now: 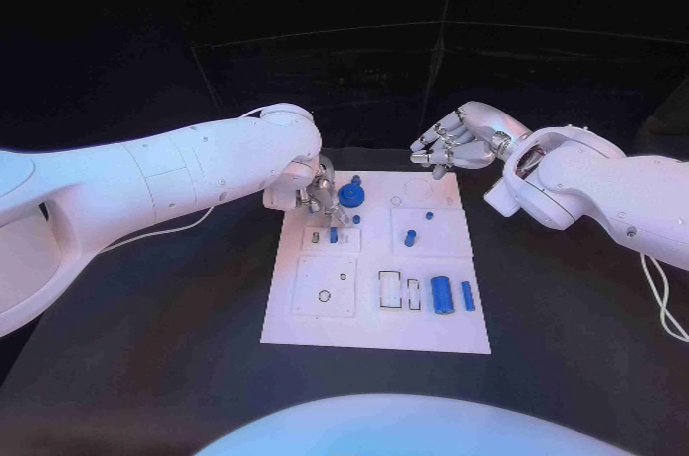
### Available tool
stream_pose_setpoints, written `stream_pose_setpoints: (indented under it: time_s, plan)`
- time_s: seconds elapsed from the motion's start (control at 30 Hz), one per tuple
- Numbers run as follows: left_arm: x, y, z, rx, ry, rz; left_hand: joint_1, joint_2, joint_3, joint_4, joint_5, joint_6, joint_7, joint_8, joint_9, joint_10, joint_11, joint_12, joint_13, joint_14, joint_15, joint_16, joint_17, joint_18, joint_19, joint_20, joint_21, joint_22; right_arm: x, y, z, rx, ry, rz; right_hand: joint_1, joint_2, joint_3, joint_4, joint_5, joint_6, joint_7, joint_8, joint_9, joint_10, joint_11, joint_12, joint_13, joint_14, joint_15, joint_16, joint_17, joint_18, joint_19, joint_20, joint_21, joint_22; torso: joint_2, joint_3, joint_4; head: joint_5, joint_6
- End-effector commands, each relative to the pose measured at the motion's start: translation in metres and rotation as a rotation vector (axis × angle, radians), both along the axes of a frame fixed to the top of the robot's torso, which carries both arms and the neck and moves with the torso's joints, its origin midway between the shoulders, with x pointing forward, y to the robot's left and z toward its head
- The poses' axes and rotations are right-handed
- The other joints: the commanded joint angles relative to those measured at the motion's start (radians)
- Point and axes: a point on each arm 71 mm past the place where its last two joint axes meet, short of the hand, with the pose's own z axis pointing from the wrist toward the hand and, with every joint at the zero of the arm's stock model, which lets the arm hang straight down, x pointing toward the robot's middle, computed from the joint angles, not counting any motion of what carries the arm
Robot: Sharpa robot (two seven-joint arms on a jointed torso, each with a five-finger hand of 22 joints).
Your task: Assemble the parts on the task board
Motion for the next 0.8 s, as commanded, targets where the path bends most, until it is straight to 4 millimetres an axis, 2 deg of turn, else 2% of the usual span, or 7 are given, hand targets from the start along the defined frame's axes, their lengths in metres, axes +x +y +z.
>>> stream_pose_setpoints:
  time_s: [0.03, 0.5, 0.8]
  plan:
    - [-0.0018, -0.0018, -0.0003, 0.009, 0.018, -0.016, 0.014, 0.001, 0.001, -0.008, 0.002, 0.008, -0.001, -0.005, -0.002, -0.002, 0.002, 0.003, -0.001, 0.106, 0.009, 0.003, 0.263, 0.000, 0.000, 0.006, -0.002, 0.010, -0.0001, 0.0012, 0.0013, 0.005, -0.001, 0.007, 0.004, -0.010, -0.002, 0.006, 0.005, 0.000, 0.004, -0.005, -0.001, -0.007, 0.000, -0.002, -0.001, -0.003, 0.004, -0.004, -0.001, 0.012, 0.002, 0.005, -0.005, -0.002, 0.000, 0.0000, -0.0003, 0.001, 0.000]
    - [-0.0023, -0.0009, -0.0011, 0.015, 0.022, -0.016, 0.025, 0.008, 0.005, -0.018, 0.003, 0.016, -0.001, -0.013, -0.008, -0.001, 0.002, 0.003, -0.001, 0.106, 0.008, 0.003, 0.263, -0.001, 0.002, 0.006, 0.001, 0.015, 0.0001, 0.0014, 0.0013, 0.005, -0.001, 0.007, 0.004, -0.010, -0.002, 0.006, 0.008, -0.001, 0.004, -0.005, -0.001, -0.008, 0.000, -0.002, -0.001, -0.003, 0.004, -0.004, -0.001, 0.013, 0.002, 0.005, -0.005, -0.002, 0.000, 0.0002, -0.0004, 0.001, -0.002]
    - [-0.0030, -0.0016, -0.0016, 0.019, 0.034, -0.027, 0.057, 0.016, 0.023, -0.048, 0.003, 0.032, -0.004, -0.028, -0.017, 0.001, -0.001, 0.004, 0.000, 0.106, 0.007, 0.003, 0.263, -0.001, 0.003, 0.005, 0.002, 0.017, 0.0002, 0.0015, 0.0012, 0.005, 0.000, 0.008, 0.004, -0.009, -0.002, 0.007, 0.009, -0.001, 0.004, -0.005, -0.001, -0.008, 0.000, -0.002, -0.001, -0.003, 0.004, -0.004, -0.001, 0.013, 0.002, 0.005, -0.005, -0.002, 0.000, 0.0001, -0.0006, 0.000, -0.005]
